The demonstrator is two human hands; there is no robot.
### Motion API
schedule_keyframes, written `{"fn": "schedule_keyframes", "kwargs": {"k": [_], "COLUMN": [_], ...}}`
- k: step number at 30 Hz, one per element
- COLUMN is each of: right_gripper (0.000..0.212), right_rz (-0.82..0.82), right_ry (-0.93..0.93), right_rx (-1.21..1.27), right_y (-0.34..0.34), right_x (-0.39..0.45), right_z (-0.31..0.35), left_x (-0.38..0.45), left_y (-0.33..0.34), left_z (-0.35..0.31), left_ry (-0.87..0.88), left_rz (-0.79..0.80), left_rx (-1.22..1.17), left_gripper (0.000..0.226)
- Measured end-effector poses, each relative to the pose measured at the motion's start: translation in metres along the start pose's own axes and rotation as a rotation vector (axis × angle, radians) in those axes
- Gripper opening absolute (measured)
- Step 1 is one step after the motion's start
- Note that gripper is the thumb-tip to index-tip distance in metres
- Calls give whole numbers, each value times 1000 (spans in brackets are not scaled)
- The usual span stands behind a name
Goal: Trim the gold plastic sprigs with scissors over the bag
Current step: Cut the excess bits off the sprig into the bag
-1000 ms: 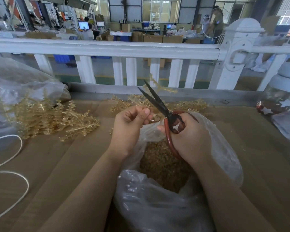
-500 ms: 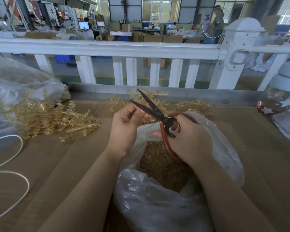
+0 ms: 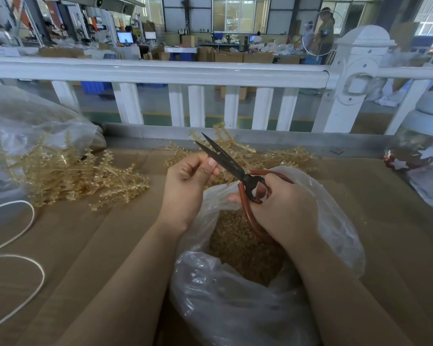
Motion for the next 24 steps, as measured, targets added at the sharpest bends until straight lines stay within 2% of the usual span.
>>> {"fn": "schedule_keyframes", "kwargs": {"k": [3,7,11,14,20,24], "right_gripper": [63,54,65,66,45,35], "right_rz": [-38,-61,-33,5,82,78], "right_ry": [-18,-34,-41,-32,55,142], "right_rx": [8,38,46,117,291,446], "right_y": [-2,-2,4,7,11,9], "right_x": [0,1,2,1,0,1], "right_z": [2,3,0,1,-1,-1], "left_x": [0,1,1,1,-1,-6], "left_y": [0,0,-2,-4,-2,12], "left_z": [0,1,3,7,22,18], "left_ry": [0,-13,-16,-47,-207,-182], "left_rz": [-1,-16,-29,-34,-65,41], "left_rx": [1,-2,-16,-30,-88,-95], "left_gripper": [20,19,18,20,21,21]}}
Point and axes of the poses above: each hand's wrist, its own x-axis towards the middle knuckle, its own y-axis out of the palm, z = x × y, the point moved 6 cm from there along x, towards the middle knuckle, and after that the axes turned 10 degrees about -x, right-handed, at the moved point
